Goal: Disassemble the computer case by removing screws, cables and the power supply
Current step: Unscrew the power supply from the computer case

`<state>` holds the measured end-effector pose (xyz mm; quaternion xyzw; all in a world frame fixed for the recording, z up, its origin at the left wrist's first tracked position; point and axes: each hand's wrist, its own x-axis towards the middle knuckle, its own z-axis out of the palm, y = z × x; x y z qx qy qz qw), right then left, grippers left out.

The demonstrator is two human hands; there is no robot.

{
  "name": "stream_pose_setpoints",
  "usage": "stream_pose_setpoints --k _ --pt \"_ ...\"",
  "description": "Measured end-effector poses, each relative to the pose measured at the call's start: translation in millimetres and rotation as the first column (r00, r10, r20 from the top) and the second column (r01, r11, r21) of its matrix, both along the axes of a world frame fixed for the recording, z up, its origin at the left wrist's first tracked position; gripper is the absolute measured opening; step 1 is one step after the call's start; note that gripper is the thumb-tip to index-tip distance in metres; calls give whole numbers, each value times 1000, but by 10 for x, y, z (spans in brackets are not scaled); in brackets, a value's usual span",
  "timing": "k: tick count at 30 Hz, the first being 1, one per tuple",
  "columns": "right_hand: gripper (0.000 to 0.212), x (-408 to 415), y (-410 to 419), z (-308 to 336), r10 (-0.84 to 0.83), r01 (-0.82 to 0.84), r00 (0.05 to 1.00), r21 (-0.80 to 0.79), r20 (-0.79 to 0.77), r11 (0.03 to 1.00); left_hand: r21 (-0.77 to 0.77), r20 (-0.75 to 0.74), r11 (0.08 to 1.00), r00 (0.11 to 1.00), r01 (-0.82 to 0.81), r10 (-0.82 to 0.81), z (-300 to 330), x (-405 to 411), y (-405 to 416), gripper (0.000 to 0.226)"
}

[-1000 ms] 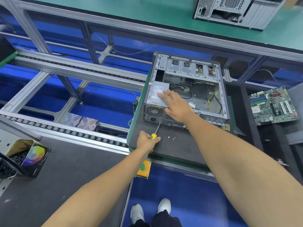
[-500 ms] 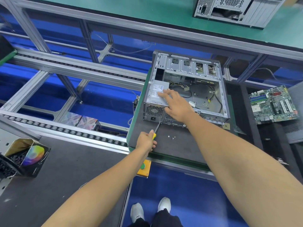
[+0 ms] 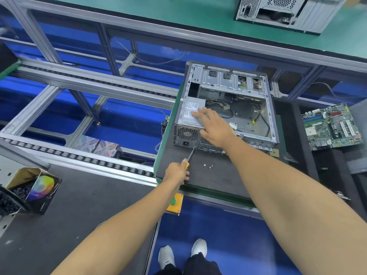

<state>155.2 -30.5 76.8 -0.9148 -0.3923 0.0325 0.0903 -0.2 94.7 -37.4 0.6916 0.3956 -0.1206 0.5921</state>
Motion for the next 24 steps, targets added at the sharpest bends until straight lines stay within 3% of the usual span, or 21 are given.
stream_pose_setpoints --k 6,10,14,19,24 --pt "69 5 5 -4 -3 3 1000 -3 0 1000 5 39 1000 999 22 -23 50 31 -7 40" --pt "69 8 -2 -7 -4 4 1000 -8 3 1000 115 59 992 997 49 -56 10 -26 23 43" --pt "69 5 2 -5 -2 2 1000 -3 2 1000 28 47 1000 999 0 -1 -8 -16 33 37" --pt "68 -2 5 6 -6 6 1000 -6 6 1000 19 24 999 999 46 -47 7 -10 -46 38" --pt "68 -11 -1 23 -2 2 1000 2 -2 1000 -82 42 996 998 -39 43 47 31 -80 35"
